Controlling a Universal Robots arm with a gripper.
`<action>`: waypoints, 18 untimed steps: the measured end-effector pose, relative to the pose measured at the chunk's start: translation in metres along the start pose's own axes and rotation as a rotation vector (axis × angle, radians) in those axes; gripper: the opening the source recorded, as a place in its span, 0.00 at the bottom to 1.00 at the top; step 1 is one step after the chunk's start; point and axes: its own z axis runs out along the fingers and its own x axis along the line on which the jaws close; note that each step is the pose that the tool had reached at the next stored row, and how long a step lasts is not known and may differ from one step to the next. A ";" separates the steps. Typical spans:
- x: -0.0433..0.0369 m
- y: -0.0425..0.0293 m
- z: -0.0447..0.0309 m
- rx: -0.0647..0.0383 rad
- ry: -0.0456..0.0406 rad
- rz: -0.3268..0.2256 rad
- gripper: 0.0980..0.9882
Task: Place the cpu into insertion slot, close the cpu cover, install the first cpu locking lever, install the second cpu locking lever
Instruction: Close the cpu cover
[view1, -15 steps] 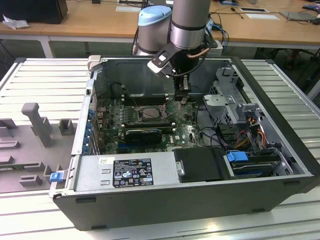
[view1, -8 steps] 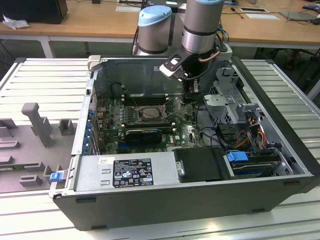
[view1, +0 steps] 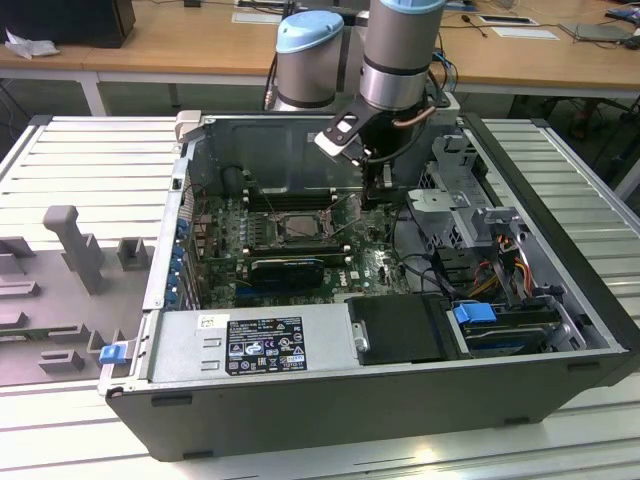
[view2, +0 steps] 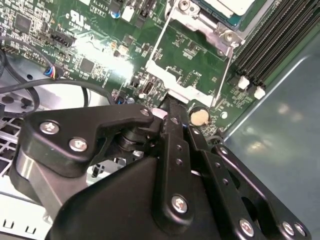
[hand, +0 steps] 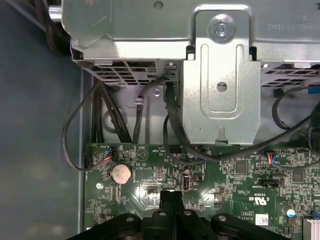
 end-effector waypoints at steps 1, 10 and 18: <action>0.0000 -0.0009 -0.0002 0.000 0.0000 0.000 0.01; 0.0000 -0.0083 -0.0004 0.000 -0.0001 0.000 0.01; 0.0002 -0.0189 -0.0007 0.000 0.0000 0.000 0.01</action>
